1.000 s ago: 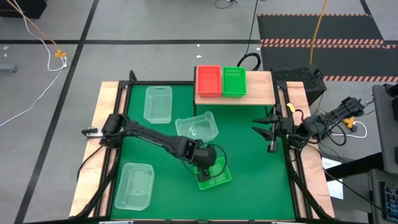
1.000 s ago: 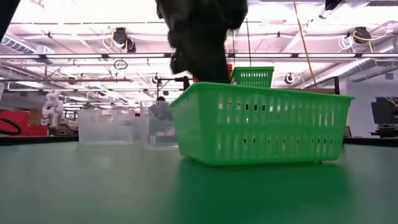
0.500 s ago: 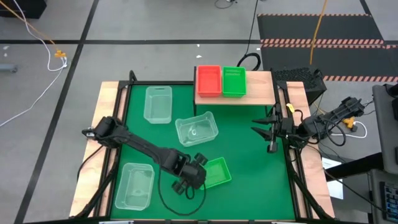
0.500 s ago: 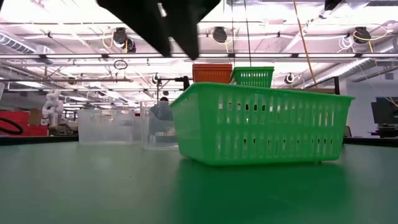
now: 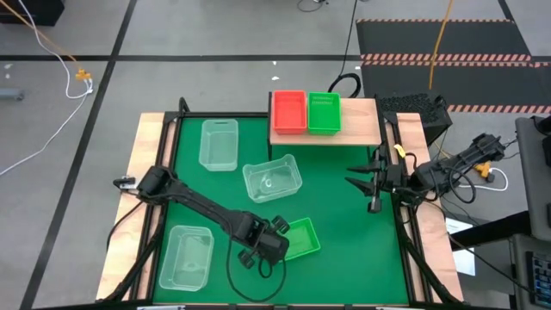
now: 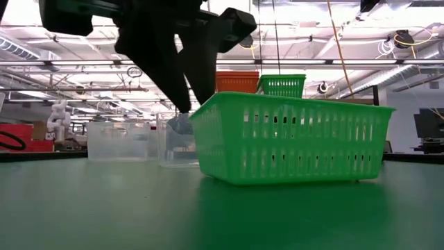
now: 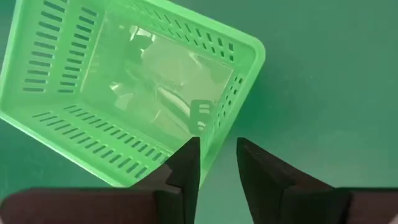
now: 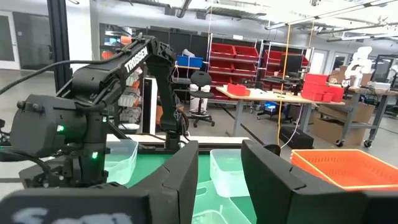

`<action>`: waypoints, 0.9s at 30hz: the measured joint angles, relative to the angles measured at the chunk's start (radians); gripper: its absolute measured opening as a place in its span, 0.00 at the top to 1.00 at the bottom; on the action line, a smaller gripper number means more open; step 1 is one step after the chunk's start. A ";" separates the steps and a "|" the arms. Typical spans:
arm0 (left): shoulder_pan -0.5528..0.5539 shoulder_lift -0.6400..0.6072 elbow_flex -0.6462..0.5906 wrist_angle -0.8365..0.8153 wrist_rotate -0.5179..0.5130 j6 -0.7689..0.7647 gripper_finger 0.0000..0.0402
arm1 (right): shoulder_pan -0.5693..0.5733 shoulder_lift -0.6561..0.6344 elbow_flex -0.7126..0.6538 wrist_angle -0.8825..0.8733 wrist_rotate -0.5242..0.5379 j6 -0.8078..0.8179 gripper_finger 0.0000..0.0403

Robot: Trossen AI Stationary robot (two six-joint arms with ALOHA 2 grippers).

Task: Stack baskets on shelf by color
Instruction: Stack the green bin on the top of the green bin

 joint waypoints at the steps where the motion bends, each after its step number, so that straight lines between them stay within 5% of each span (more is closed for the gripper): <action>1: 0.001 0.000 0.000 0.000 -0.002 -0.010 0.76 | 0.000 0.000 0.000 0.005 0.000 -0.001 0.71; 7: 0.044 0.000 0.000 0.041 -0.025 -0.223 0.97 | 0.000 0.000 0.000 0.009 0.000 -0.001 0.71; 13: 0.068 -0.002 0.000 0.081 -0.023 -0.332 0.99 | 0.000 0.000 0.000 0.010 0.000 -0.001 0.71; 21: 0.043 -0.029 0.001 0.082 0.039 -0.114 0.97 | 0.000 0.000 0.000 0.005 0.000 -0.001 0.71; 27: 0.027 -0.020 0.001 0.096 0.009 -0.103 0.81 | 0.001 0.000 0.000 0.005 0.000 -0.001 0.71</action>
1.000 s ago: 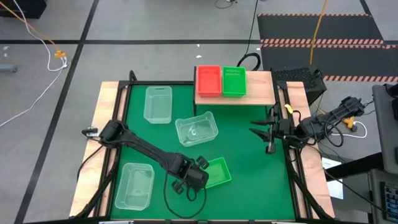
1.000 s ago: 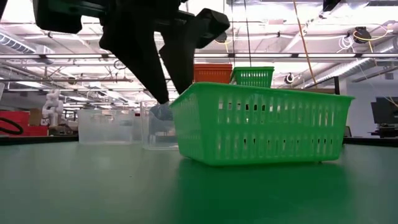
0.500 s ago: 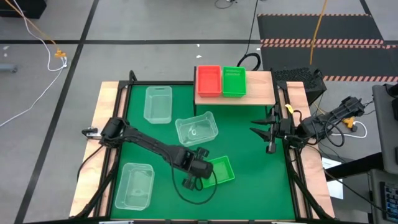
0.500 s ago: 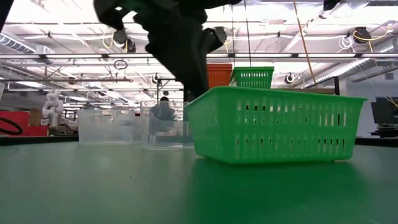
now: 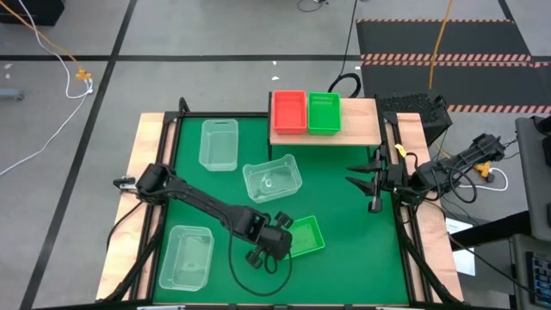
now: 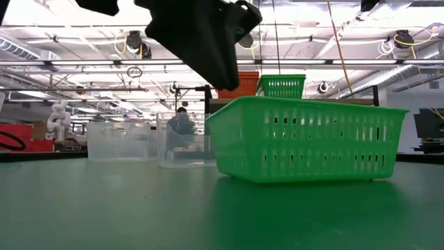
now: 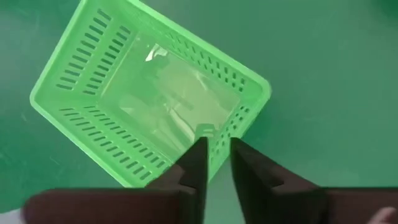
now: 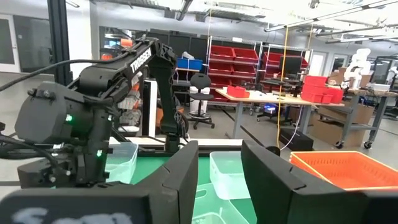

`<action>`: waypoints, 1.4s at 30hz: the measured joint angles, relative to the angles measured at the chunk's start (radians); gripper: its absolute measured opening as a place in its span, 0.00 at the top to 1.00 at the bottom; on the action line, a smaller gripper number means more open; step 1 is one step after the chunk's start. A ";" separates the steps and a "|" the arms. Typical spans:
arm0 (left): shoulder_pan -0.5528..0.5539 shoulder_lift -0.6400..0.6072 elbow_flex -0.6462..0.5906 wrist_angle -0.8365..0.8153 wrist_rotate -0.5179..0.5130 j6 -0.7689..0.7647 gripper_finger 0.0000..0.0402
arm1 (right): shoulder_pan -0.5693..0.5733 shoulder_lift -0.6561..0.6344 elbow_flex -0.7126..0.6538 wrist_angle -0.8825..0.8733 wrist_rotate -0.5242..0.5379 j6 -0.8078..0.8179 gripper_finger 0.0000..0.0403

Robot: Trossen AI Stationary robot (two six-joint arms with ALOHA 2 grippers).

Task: Stack baskets on shelf by color
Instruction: Stack the green bin on the top of the green bin

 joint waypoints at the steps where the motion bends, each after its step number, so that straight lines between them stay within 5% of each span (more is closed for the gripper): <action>1: 0.000 0.003 0.000 0.000 -0.010 0.002 0.77 | 0.000 0.000 0.000 0.000 0.000 0.000 0.71; 6: -0.001 0.017 -0.031 0.036 -0.023 0.067 0.59 | 0.000 0.000 0.000 0.000 0.000 0.000 0.71; 10: -0.001 0.018 -0.095 0.091 -0.007 0.121 0.53 | 0.000 0.000 0.000 0.000 0.000 0.000 0.71; 24: -0.004 0.019 -0.073 0.157 -0.031 0.016 0.98 | 0.001 0.000 0.000 0.000 0.000 0.000 0.71; 34: -0.004 0.019 0.045 0.082 -0.047 -0.043 0.93 | 0.001 0.000 0.000 0.000 0.000 0.000 0.71; 42: 0.016 0.018 0.033 0.009 -0.062 0.000 0.79 | 0.001 0.000 0.000 0.000 0.000 0.000 0.71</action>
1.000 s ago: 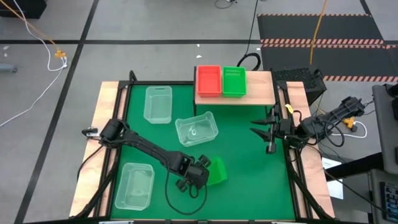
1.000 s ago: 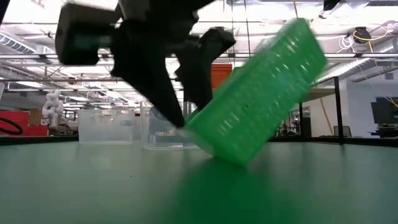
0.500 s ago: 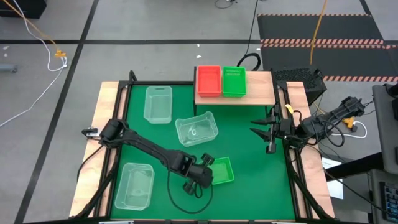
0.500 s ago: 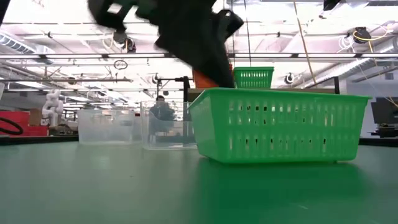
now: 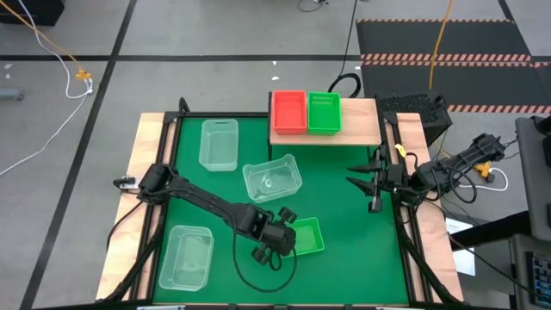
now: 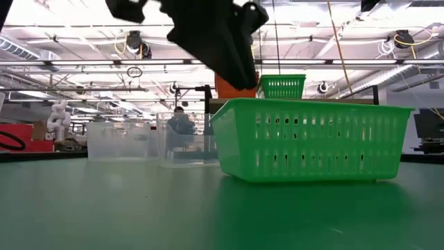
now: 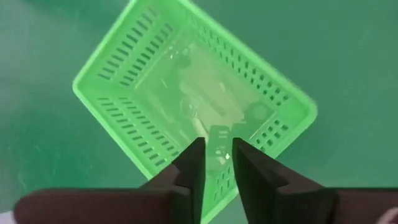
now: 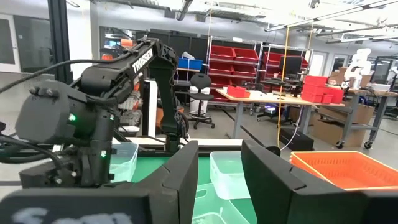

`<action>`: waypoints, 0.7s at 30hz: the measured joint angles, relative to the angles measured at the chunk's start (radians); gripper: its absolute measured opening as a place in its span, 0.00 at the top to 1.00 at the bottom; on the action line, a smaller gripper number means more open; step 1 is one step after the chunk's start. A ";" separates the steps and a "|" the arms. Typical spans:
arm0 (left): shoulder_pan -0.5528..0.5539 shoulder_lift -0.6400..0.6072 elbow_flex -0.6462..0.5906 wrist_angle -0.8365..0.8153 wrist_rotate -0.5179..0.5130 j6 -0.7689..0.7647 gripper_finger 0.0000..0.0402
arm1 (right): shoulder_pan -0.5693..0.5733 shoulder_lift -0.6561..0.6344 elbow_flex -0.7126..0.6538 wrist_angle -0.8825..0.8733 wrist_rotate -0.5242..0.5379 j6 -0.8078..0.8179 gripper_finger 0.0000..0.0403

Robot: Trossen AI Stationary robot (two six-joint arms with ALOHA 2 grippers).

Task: Stack baskets on shelf by color
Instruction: Stack the green bin on the top of the green bin

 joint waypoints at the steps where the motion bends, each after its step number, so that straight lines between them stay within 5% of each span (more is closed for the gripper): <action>1: 0.001 0.000 -0.003 0.000 -0.001 0.011 0.77 | 0.000 0.000 0.000 0.000 0.000 0.000 0.71; 8: -0.010 0.000 -0.003 0.000 0.011 0.141 0.66 | 0.000 0.000 0.000 0.000 0.000 -0.084 0.71; 21: -0.010 0.000 -0.003 -0.013 0.014 0.126 0.65 | 0.000 0.000 0.000 0.008 0.000 -0.218 0.71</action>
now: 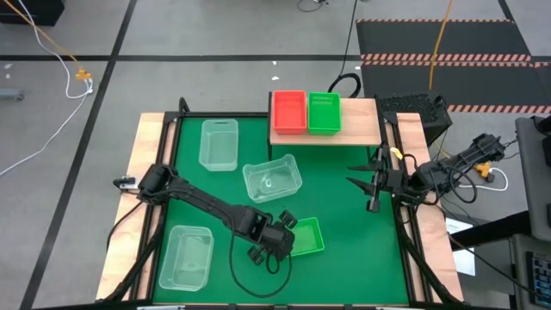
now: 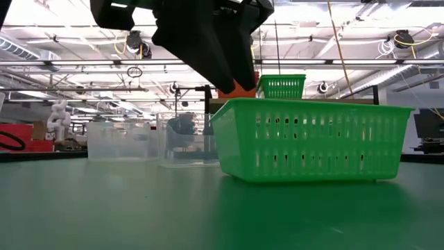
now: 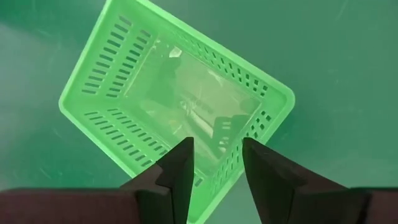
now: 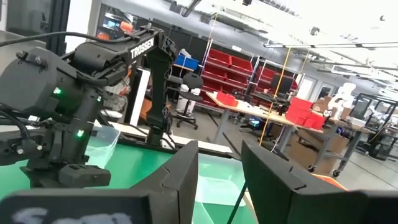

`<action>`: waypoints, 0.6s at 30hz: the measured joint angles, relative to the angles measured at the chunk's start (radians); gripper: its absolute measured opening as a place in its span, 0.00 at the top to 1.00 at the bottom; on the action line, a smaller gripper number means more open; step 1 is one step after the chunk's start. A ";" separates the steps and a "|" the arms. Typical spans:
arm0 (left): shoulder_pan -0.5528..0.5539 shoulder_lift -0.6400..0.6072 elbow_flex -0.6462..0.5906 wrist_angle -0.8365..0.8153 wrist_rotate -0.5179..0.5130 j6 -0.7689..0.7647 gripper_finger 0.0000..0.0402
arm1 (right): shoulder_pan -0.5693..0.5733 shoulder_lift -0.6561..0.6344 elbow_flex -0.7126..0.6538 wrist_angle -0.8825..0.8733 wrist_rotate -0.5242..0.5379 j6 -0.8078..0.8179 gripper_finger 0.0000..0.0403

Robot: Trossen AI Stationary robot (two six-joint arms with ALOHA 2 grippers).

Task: Stack baskets on shelf by color
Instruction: Stack the green bin on the top of the green bin

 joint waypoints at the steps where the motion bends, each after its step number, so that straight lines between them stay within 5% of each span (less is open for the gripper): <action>1: 0.000 0.000 0.000 -0.007 0.008 0.013 0.65 | 0.000 0.000 0.000 0.000 0.000 0.000 0.71; 8: 0.001 0.000 -0.001 -0.118 0.031 0.183 0.65 | 0.000 0.000 0.000 0.000 0.000 0.000 0.71; 18: 0.035 0.001 -0.131 0.037 0.034 0.284 0.65 | 0.000 0.000 0.000 -0.002 0.000 0.000 0.71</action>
